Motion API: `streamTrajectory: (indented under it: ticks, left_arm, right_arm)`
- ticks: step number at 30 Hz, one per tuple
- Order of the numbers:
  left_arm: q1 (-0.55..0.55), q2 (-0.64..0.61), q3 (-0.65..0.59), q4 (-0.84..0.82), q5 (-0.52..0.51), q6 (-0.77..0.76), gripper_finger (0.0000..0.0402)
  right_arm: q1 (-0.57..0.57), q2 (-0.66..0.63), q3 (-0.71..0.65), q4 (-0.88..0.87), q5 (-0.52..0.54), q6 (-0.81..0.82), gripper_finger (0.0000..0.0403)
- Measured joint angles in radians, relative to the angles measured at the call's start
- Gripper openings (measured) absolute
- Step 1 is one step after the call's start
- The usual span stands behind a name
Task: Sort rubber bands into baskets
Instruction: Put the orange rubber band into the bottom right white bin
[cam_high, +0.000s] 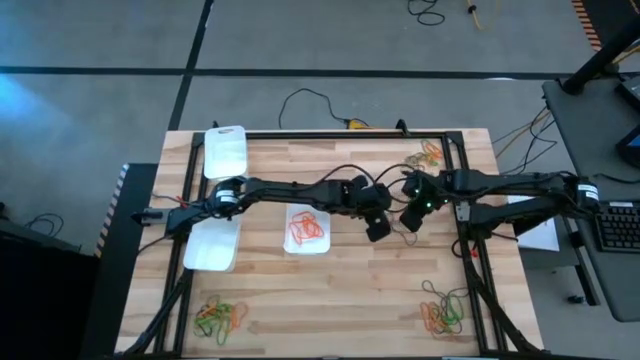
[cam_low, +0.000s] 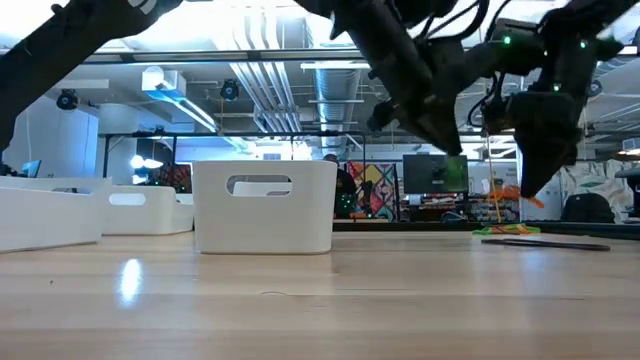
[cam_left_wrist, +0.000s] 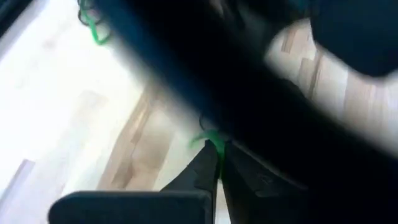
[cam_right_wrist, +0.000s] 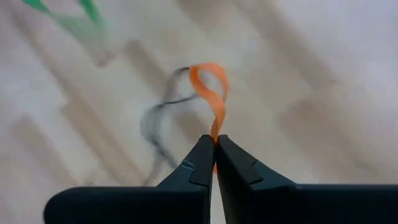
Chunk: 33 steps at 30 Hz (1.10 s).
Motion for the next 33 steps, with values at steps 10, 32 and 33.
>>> streamTrajectory:
  ticks: [10,32,33]
  left_arm:
    - [0.002,0.000,-0.241,0.239,0.087,-0.118,0.0000]
    - [-0.002,-0.174,-0.249,0.054,-0.042,0.052,0.0213]
    - [-0.002,-0.208,-0.272,0.058,-0.059,0.052,0.0217]
  right_arm:
    - [0.000,-0.002,0.128,-0.106,0.055,-0.026,0.0009]
    - [0.001,-0.002,0.160,-0.124,0.022,-0.048,0.0009]
    - [0.001,-0.002,0.160,-0.122,0.022,-0.044,0.0009]
